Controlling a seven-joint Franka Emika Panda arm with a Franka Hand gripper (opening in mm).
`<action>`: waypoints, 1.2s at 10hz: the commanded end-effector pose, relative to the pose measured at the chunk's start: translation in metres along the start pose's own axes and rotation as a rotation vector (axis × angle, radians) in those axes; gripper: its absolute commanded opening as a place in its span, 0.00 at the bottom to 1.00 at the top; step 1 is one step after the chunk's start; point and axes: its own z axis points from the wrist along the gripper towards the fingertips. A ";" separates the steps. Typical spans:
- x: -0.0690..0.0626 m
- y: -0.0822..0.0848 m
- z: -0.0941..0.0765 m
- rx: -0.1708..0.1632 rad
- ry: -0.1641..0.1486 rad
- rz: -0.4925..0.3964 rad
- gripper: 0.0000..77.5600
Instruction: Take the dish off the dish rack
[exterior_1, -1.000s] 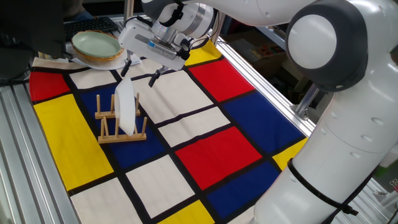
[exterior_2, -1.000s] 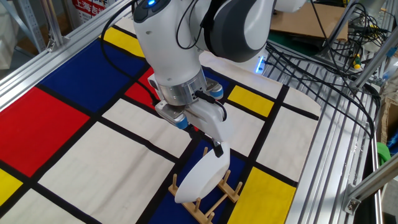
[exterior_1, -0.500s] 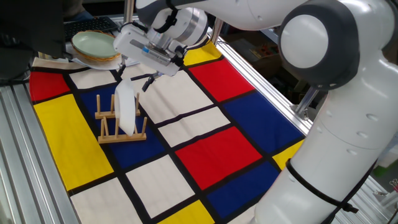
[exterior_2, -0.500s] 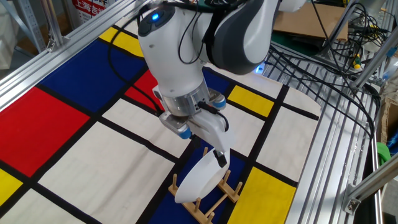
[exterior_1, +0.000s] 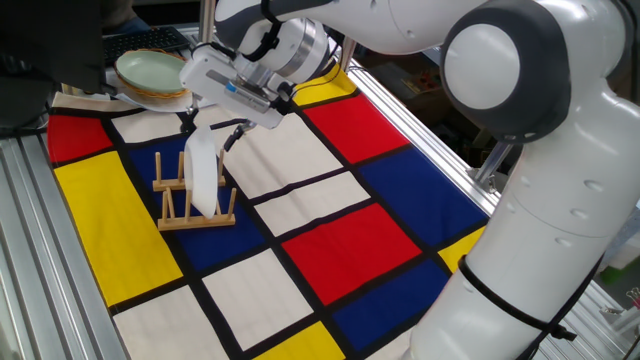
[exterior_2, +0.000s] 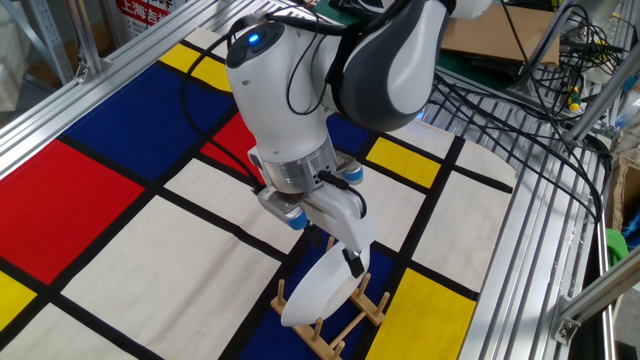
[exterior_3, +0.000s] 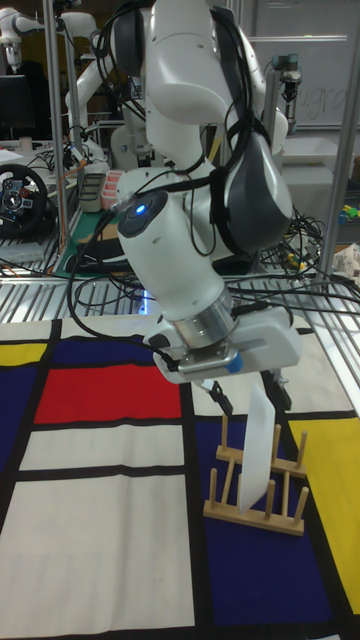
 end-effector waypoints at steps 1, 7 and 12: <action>-0.001 0.001 0.001 -0.012 -0.005 0.003 0.01; -0.001 0.001 0.001 -0.012 -0.005 0.003 0.01; -0.001 0.001 0.001 -0.012 -0.005 0.003 0.01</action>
